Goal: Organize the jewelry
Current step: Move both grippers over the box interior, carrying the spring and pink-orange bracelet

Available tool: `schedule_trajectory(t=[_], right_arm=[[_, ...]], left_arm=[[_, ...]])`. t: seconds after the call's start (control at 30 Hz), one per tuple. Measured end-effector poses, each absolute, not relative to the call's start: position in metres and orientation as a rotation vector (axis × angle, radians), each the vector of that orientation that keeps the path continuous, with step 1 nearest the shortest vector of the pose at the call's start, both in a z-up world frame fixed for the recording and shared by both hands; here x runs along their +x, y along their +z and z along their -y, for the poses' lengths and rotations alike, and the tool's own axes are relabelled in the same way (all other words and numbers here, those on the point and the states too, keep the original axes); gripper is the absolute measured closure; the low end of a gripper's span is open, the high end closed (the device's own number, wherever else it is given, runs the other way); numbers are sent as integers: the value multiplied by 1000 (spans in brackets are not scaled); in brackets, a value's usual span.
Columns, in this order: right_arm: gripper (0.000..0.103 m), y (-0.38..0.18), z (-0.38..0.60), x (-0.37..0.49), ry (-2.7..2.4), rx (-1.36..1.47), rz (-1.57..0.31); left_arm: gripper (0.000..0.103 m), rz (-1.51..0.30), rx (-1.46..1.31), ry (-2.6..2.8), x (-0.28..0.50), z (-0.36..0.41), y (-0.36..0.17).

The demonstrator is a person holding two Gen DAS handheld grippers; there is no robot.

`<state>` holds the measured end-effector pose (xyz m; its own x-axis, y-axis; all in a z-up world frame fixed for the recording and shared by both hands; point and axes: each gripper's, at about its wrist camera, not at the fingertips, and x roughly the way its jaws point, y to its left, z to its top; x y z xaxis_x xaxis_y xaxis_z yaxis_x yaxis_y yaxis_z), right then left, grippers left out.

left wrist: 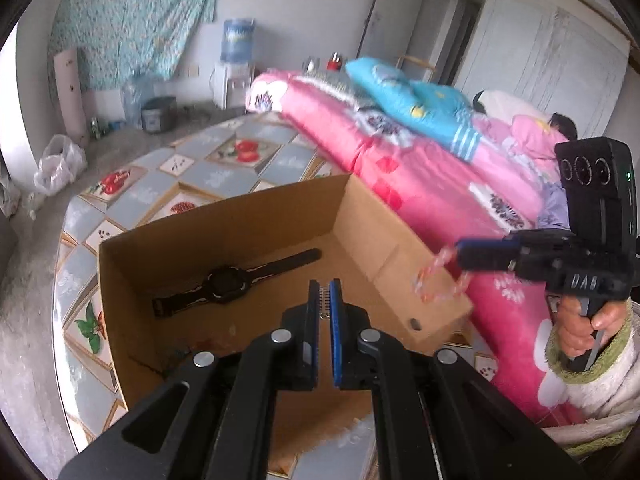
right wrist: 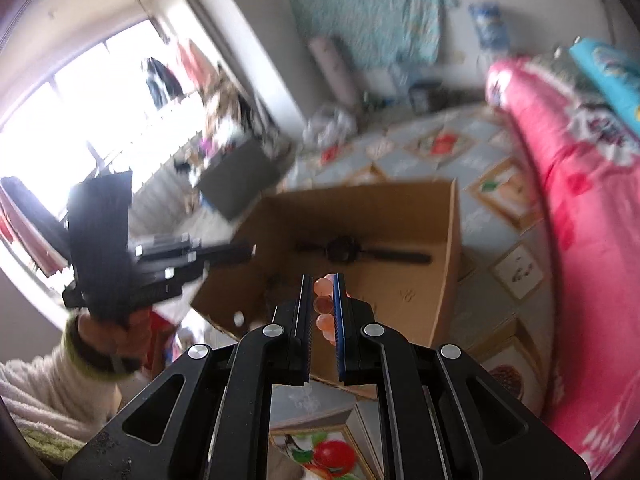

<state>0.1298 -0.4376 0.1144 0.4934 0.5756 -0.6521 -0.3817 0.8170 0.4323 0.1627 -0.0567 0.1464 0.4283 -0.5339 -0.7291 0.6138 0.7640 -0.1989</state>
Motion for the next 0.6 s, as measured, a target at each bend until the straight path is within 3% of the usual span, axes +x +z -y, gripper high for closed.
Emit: schedule_trajectory(t=[0.2, 0.33, 0.6], right_arm=[[94, 80, 405, 157, 571, 25, -1101], [91, 79, 405, 157, 517, -70, -1083], [88, 100, 439, 147, 467, 40, -969]], left_arm=[[99, -937, 84, -737, 187, 64, 128], [99, -968, 87, -746, 196, 67, 120], [99, -1079, 92, -794, 225, 86, 102]])
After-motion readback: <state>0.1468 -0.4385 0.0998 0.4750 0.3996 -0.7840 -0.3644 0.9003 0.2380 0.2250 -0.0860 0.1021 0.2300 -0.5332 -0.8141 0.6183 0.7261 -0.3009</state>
